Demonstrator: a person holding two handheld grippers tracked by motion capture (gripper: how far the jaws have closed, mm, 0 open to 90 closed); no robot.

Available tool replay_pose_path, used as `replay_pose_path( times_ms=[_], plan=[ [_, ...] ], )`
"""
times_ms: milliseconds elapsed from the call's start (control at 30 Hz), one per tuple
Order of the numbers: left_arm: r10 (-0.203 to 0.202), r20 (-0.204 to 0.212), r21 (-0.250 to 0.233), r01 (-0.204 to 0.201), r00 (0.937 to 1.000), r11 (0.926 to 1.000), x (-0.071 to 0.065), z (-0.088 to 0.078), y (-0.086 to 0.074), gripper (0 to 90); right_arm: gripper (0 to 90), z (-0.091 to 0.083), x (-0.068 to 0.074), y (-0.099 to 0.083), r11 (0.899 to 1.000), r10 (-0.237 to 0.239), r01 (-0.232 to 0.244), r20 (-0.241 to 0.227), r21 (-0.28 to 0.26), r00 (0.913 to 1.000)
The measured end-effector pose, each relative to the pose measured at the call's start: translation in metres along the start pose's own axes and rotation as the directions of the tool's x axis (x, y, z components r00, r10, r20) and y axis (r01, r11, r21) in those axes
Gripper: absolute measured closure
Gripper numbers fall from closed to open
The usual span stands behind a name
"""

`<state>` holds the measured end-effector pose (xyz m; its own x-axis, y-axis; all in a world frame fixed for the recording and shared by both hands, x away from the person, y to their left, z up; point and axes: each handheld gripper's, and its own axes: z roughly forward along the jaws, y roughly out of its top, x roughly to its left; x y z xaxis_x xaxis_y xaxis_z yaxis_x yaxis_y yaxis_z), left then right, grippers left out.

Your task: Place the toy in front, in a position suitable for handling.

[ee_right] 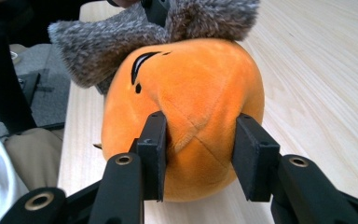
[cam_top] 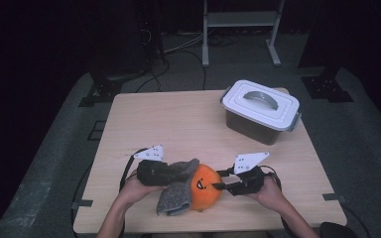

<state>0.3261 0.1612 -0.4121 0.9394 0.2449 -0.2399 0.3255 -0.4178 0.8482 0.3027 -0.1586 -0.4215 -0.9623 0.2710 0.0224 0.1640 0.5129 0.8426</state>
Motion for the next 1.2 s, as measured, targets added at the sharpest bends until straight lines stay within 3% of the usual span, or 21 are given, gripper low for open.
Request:
replay_pose_path(
  times_ms=[100,133,167,200,300,433,500,533,567,600,633,667,700,733,767,867,900,933,1033,1133,1200],
  plan=[
    [-0.016,0.012,-0.003,0.016,0.9998,0.9999,0.001,-0.001,-0.002,79.3,57.5,-0.001,-0.003,-0.001,1.000,0.005,-0.005,0.003,0.000,1.0000],
    [-0.016,0.022,0.000,0.016,0.9996,0.9999,0.000,0.001,-0.002,79.4,54.4,-0.001,-0.003,-0.002,1.000,0.014,-0.014,-0.010,-0.002,0.9999],
    [-0.008,0.039,0.012,0.008,0.9992,0.9999,-0.002,0.004,-0.001,79.4,45.7,-0.002,-0.005,-0.001,0.999,0.040,-0.040,-0.040,-0.003,0.9984],
    [-0.008,0.039,0.012,0.008,0.9992,0.9999,-0.002,0.004,-0.001,79.3,45.7,-0.002,-0.005,-0.001,0.999,0.040,-0.040,-0.040,-0.003,0.9984],
    [0.004,0.097,0.016,-0.006,0.9953,0.9999,-0.008,0.011,0.001,79.2,33.1,-0.005,-0.007,0.001,0.994,0.100,-0.104,-0.107,-0.024,0.9892],
    [0.019,0.126,0.030,-0.023,0.9918,0.9993,-0.014,0.017,0.003,79.1,29.8,0.000,-0.004,0.003,0.994,0.111,-0.112,-0.099,-0.003,0.9889],
    [0.026,0.116,0.037,-0.031,0.9928,0.9989,-0.014,0.018,0.005,79.1,34.6,0.005,-0.002,0.001,0.993,0.121,-0.121,-0.076,0.003,0.9897],
    [0.026,0.111,0.032,-0.029,0.9935,0.9990,-0.014,0.017,0.005,79.2,42.5,0.006,-0.001,0.001,0.994,0.110,-0.111,-0.065,0.000,0.9918],
    [0.026,0.107,0.024,-0.029,0.9939,0.9993,-0.014,0.016,0.006,79.2,49.4,0.004,0.002,0.002,0.998,0.066,-0.066,-0.037,-0.005,0.9972],
    [0.030,0.099,0.016,-0.032,0.9946,0.9994,-0.014,0.014,0.008,79.2,49.4,0.004,0.002,0.002,0.998,0.066,-0.066,-0.037,-0.005,0.9972],
    [0.051,0.072,-0.011,-0.051,0.9961,0.9987,-0.016,0.010,0.012,79.3,53.5,0.001,0.005,0.006,0.999,0.032,-0.032,-0.003,-0.021,0.9995],
    [0.051,0.072,-0.011,-0.051,0.9961,0.9987,-0.016,0.010,0.012,79.3,53.5,0.001,0.005,0.006,0.999,0.032,-0.032,-0.003,-0.021,0.9995],
    [0.072,0.055,-0.065,-0.068,0.9959,0.9956,-0.020,0.005,0.019,79.3,54.7,-0.002,0.010,0.011,0.998,-0.026,0.027,0.027,-0.057,0.9993],
    [0.072,0.055,-0.065,-0.068,0.9959,0.9956,-0.020,0.005,0.019,79.3,54.7,-0.002,0.010,0.011,0.998,-0.026,0.027,0.027,-0.057,0.9993],
    [0.090,0.037,-0.088,-0.086,0.9953,0.9924,-0.025,0.004,0.025,79.3,54.7,-0.003,0.015,0.015,0.992,-0.099,0.103,0.052,-0.073,0.9937],
    [0.102,0.007,-0.071,-0.101,0.9948,0.9924,-0.027,0.006,0.027,79.2,54.6,-0.001,0.017,0.014,0.987,-0.143,0.145,0.036,-0.070,0.9891],
    [0.073,-0.032,-0.053,-0.075,0.9968,0.9958,-0.024,0.009,0.022,79.1,54.6,-0.001,0.017,0.012,0.986,-0.149,0.151,0.035,-0.068,0.9883],
    [0.073,-0.032,-0.053,-0.075,0.9968,0.9958,-0.024,0.009,0.022,78.6,54.6,-0.002,0.016,0.012,0.986,-0.155,0.156,0.036,-0.054,0.9873],
    [0.006,-0.068,-0.048,-0.009,0.9977,0.9988,-0.011,0.005,0.014,78.6,54.6,-0.005,0.012,0.008,0.988,-0.147,0.148,0.024,-0.040,0.9888],
    [-0.023,-0.056,-0.030,0.022,0.9981,0.9993,-0.006,0.002,0.009,78.6,54.0,-0.008,0.008,0.005,0.991,-0.135,0.135,0.021,-0.025,0.9907],
    [-0.038,-0.036,-0.021,0.037,0.9986,0.9991,-0.004,0.003,0.004,78.6,50.3,-0.010,0.002,0.001,0.996,-0.088,0.088,0.006,-0.017,0.9961]
  ],
)
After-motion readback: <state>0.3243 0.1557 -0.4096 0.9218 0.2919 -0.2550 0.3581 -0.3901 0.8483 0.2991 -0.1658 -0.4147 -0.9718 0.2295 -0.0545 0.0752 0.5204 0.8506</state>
